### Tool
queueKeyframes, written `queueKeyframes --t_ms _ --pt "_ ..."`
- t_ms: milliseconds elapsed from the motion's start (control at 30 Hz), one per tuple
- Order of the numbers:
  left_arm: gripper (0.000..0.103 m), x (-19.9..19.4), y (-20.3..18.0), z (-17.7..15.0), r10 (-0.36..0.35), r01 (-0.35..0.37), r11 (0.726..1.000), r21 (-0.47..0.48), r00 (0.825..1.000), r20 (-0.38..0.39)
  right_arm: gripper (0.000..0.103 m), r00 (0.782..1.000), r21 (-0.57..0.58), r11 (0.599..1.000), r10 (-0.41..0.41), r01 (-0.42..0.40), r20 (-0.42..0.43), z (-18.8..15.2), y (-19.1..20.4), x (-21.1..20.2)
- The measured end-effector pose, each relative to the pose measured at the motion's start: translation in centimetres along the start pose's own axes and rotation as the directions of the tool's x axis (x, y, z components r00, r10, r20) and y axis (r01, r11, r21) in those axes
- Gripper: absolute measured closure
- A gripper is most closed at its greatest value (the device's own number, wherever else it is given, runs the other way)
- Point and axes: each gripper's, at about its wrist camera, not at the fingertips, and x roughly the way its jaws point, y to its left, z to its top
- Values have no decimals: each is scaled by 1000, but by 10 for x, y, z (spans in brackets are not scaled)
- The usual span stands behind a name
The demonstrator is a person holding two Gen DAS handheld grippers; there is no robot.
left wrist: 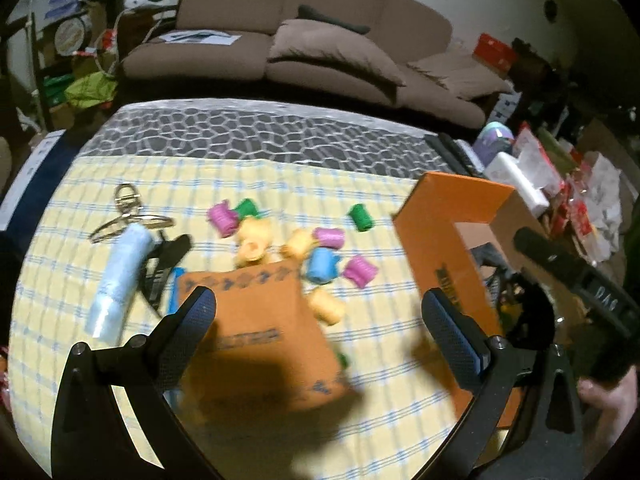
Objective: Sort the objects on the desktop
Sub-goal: 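Move both grippers to the orange towel and grasp its edge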
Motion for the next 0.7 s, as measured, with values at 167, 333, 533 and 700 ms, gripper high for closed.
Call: queueKeyframes --t_ms 167,333,533,700 --pt "0 -11 15 -4 75 -75 997 21 997 16 0 1000 -42 999 8 -8 -3 -1 22 3" --pt "0 -21 35 -9 110 -110 994 -3 994 18 0 1000 -86 996 29 -29 -9 -3 44 9" --pt "0 -25 66 -11 132 -131 991 -36 991 5 9 996 -180 980 80 -85 -34 -10 83 17" --pt "0 -30 93 -9 120 -121 989 -88 993 -7 30 993 -236 967 82 -100 -84 -22 109 32"
